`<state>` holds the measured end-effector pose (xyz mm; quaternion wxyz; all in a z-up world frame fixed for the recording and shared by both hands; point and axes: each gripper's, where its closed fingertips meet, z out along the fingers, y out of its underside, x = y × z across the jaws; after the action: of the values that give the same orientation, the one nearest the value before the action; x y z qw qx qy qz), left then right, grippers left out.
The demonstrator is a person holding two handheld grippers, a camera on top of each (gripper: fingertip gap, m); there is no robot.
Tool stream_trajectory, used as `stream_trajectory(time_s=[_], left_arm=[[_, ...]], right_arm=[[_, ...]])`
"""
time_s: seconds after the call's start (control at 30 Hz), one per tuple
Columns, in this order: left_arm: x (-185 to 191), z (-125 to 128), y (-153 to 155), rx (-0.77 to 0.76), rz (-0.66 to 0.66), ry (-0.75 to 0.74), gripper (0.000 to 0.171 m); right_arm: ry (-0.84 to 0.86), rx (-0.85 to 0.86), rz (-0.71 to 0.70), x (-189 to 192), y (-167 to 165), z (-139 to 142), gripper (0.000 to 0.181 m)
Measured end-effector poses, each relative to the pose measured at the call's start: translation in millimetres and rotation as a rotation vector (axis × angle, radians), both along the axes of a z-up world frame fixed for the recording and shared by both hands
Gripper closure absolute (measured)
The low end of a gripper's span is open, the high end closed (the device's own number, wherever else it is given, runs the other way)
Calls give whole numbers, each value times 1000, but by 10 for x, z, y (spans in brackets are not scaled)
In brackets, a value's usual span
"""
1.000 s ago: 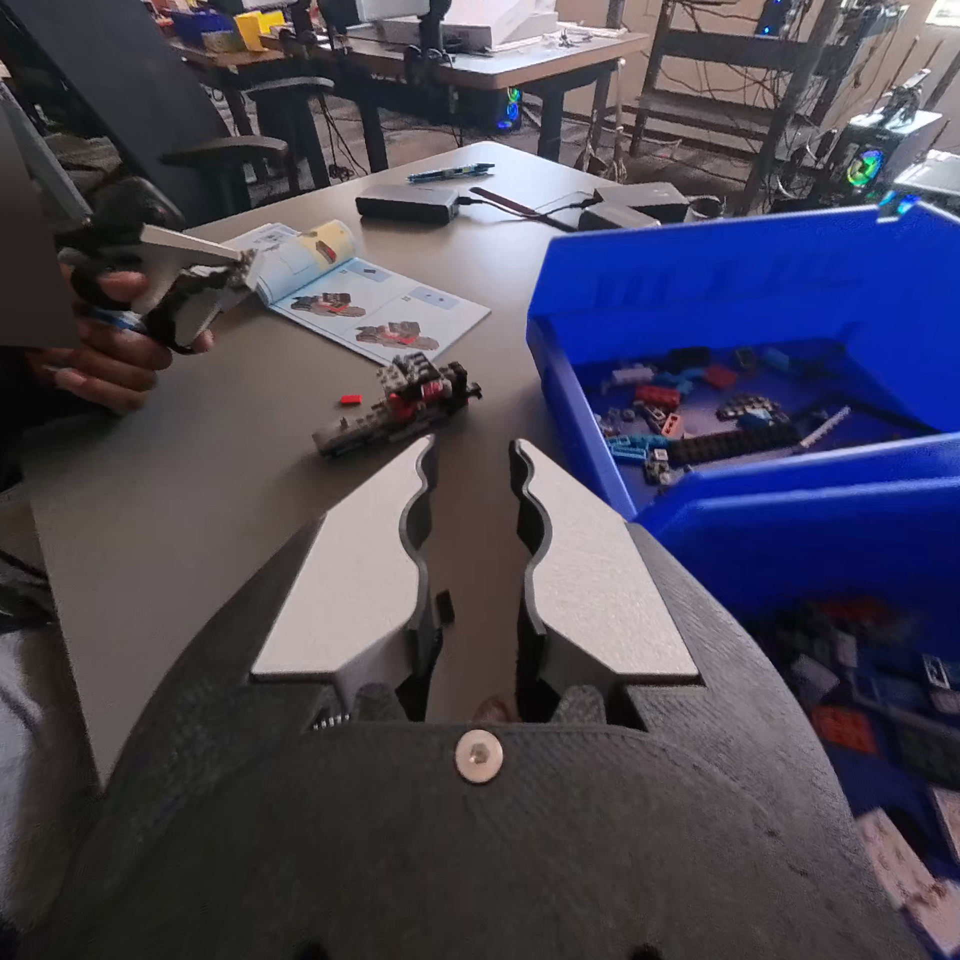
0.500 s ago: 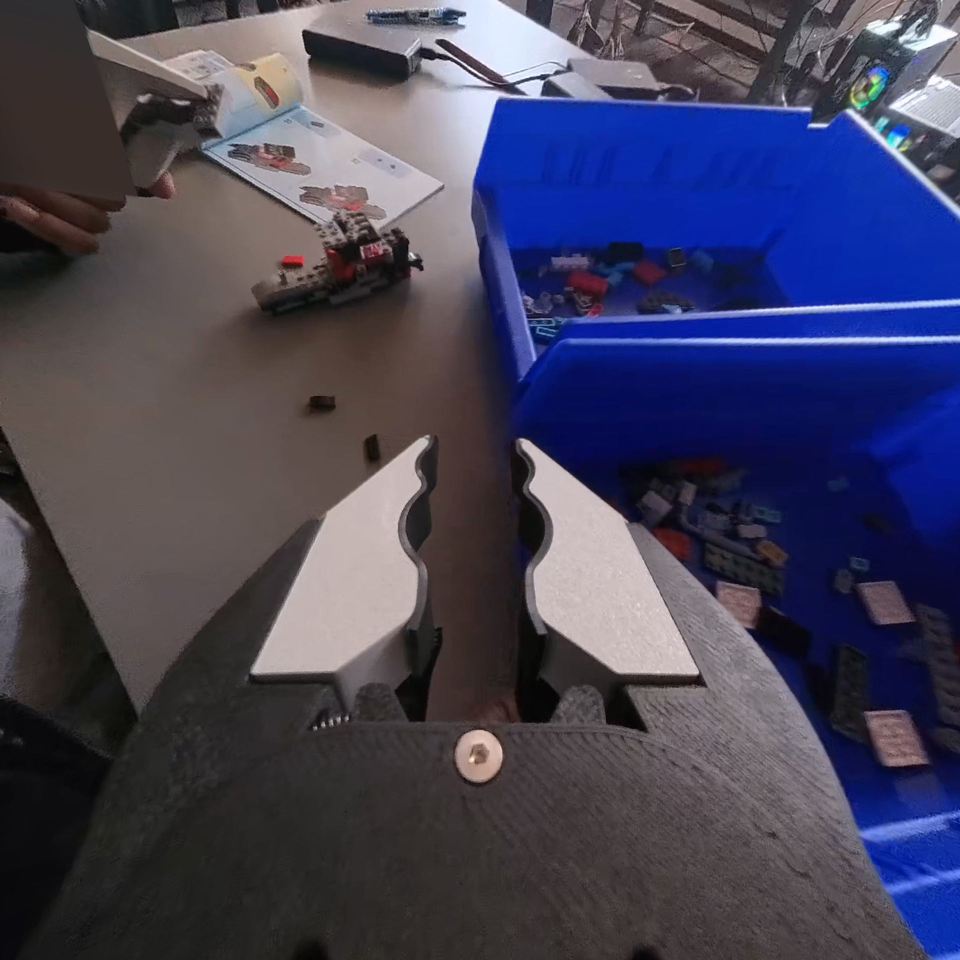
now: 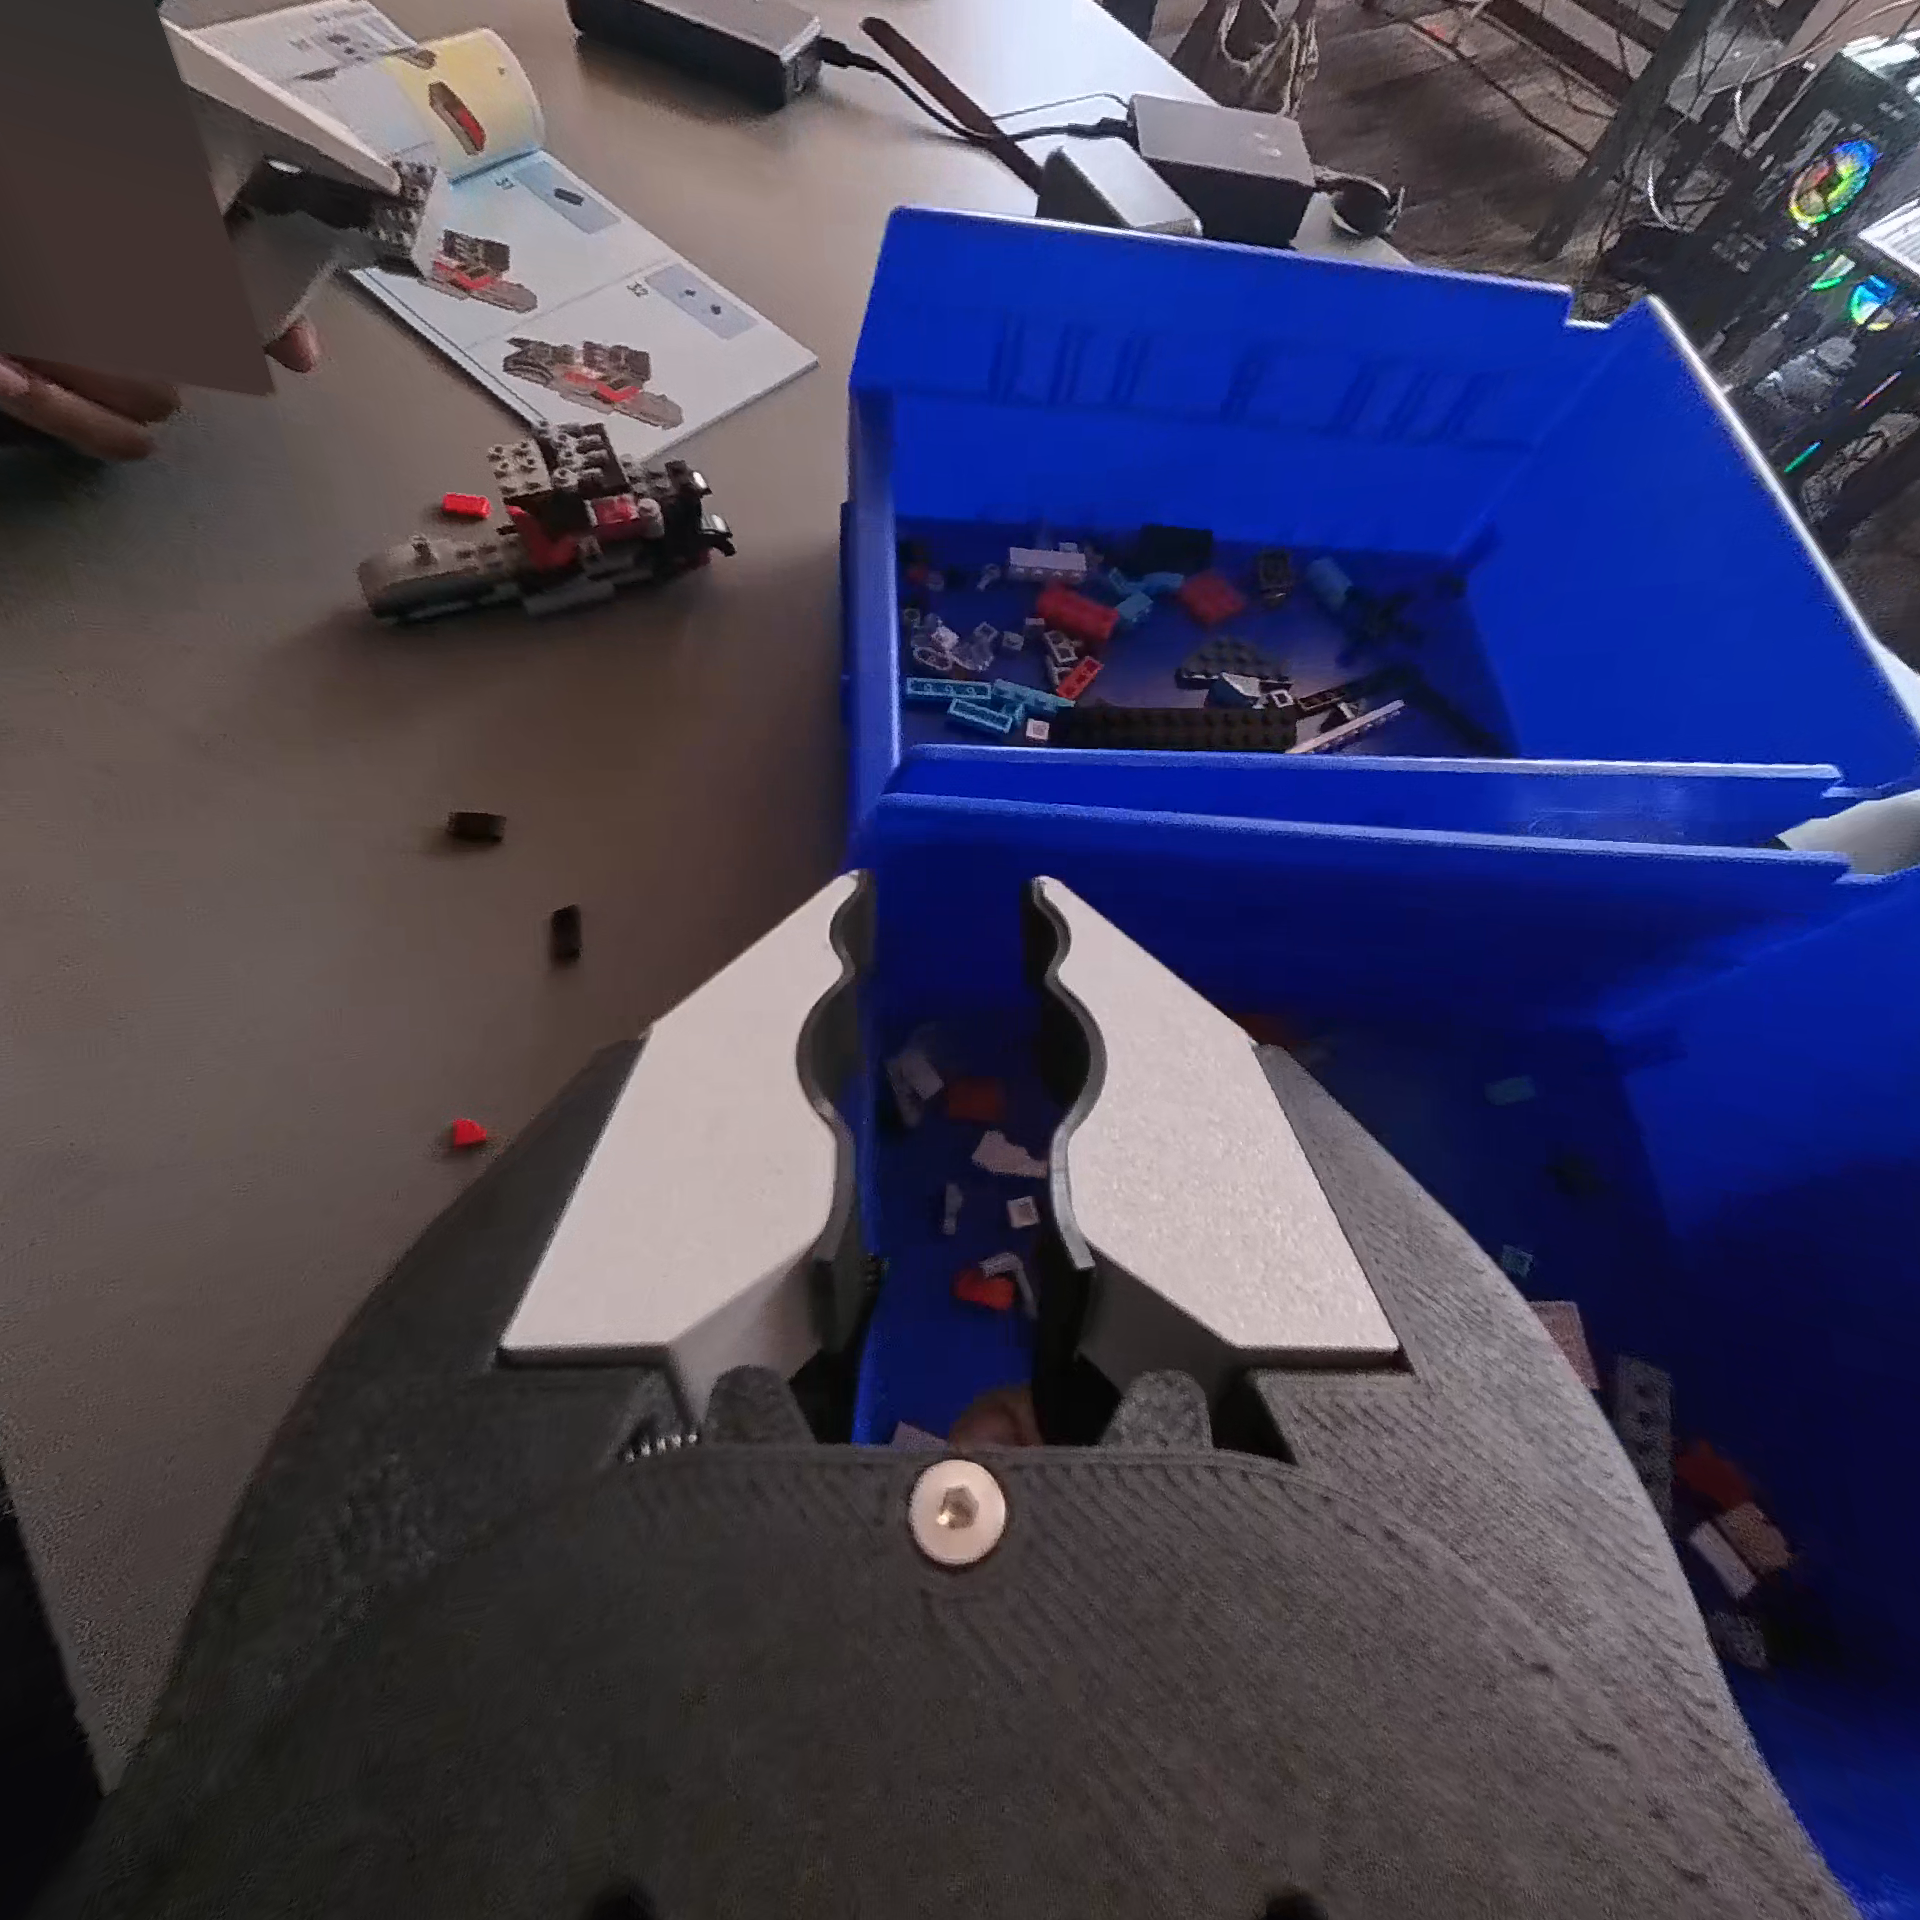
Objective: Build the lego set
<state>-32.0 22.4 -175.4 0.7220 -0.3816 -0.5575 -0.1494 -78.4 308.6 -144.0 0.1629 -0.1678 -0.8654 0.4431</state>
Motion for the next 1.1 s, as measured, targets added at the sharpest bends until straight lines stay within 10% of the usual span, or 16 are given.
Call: stream_trajectory(time_s=[0.8,1.1], left_arm=[[-28,-80,18,-56,19,-35,161],[-58,-139,18,-88,33,-65,161]], right_arm=[[-69,-148,-42,218,34,184,153],[-99,-268,-13,635,-145,-162,153]])
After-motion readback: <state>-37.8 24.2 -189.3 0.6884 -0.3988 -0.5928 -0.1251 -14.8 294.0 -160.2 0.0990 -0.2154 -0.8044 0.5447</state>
